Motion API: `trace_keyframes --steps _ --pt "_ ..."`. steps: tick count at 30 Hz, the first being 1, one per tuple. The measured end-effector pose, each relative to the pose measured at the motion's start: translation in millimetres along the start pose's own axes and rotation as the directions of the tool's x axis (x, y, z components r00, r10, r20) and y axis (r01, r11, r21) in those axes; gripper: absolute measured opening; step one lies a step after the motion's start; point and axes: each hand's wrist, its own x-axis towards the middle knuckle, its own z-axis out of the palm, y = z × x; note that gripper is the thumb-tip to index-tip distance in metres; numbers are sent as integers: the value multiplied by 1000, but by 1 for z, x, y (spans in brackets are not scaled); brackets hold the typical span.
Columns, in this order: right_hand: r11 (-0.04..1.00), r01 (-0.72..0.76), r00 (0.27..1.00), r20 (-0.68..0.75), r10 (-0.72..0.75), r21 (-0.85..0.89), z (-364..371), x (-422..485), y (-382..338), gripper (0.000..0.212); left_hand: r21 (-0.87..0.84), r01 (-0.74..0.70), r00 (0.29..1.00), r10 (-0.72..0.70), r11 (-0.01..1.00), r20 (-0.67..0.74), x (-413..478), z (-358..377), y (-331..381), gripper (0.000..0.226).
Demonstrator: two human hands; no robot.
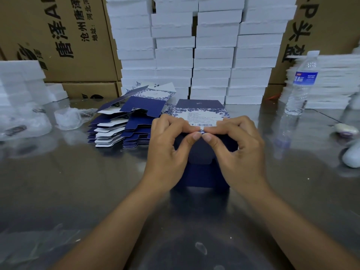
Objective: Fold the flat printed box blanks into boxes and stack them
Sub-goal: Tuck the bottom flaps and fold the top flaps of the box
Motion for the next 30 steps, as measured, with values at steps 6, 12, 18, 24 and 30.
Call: trace_keyframes --steps 6,12,18,24,30 --pt "982 -126 992 44 121 141 -7 3 -1 21 15 -8 999 7 1000 37 3 -7 -6 7" --pt "983 -131 990 60 125 127 -9 8 3 20 -113 93 993 -85 989 81 6 -15 -11 13" --pt "987 -112 993 47 108 116 -10 7 5 16 -69 73 995 -68 995 75 8 -14 -10 18" --pt "999 10 1000 29 -9 -35 -13 3 11 14 -125 134 990 -126 983 66 6 -16 -13 16" --pt "994 74 997 14 -73 -76 -13 6 16 12 -192 216 976 -208 957 62 2 -16 -16 23"
